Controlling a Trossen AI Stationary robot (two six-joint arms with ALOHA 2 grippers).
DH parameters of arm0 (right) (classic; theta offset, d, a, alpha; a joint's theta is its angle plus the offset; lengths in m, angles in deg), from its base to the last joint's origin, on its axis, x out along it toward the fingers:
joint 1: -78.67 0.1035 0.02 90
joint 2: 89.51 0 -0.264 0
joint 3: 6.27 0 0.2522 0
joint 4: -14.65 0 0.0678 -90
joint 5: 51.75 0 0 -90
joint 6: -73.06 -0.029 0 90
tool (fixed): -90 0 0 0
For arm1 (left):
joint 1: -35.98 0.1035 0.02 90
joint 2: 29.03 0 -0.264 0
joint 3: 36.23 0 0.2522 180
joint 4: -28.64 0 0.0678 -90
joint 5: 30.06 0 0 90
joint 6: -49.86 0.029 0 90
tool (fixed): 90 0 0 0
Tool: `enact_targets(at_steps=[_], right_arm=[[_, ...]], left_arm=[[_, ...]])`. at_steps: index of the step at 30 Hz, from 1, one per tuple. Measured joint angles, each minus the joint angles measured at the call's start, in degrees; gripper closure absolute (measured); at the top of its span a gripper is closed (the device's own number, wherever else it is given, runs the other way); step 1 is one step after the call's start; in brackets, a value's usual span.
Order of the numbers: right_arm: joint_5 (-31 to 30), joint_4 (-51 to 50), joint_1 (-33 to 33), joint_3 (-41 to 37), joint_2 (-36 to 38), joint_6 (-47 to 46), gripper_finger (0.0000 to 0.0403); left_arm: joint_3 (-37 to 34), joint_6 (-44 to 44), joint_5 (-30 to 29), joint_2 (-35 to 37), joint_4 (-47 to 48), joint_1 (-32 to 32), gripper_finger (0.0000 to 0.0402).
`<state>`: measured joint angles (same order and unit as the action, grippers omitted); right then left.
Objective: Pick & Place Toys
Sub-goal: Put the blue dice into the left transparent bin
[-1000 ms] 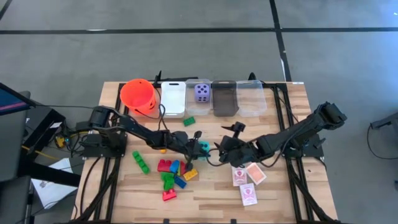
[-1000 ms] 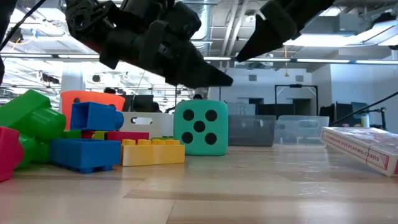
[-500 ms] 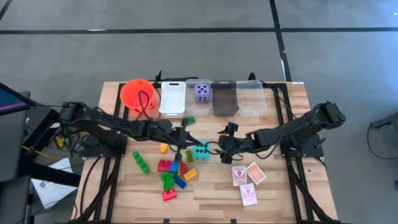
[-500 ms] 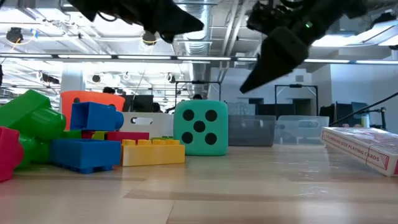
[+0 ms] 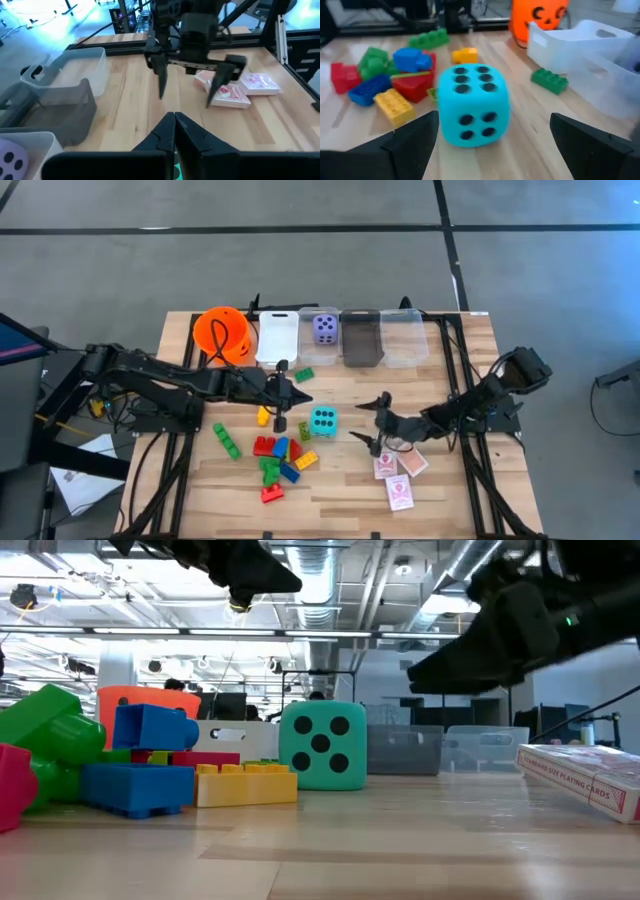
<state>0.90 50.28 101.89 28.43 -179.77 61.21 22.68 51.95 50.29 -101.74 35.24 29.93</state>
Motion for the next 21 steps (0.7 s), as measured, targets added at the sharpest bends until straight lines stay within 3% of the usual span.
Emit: enact_targets(at_steps=[5, 15, 21], right_arm=[[1.5, 7.93, -2.06, -3.11, -4.15, -0.19, 0.0029], [2.85, 9.98, -2.67, 0.96, -12.88, 2.64, 0.0029], [2.85, 10.32, -3.19, 4.27, -14.03, 6.81, 0.0029]], left_arm=[[0.0, -1.26, -0.68, -0.02, 0.01, 0.0, 0.04], [0.0, -3.91, -1.77, -0.07, 2.1, 0.0, 0.04], [0.0, -4.09, -1.77, -0.07, 2.5, 0.0, 0.04]])
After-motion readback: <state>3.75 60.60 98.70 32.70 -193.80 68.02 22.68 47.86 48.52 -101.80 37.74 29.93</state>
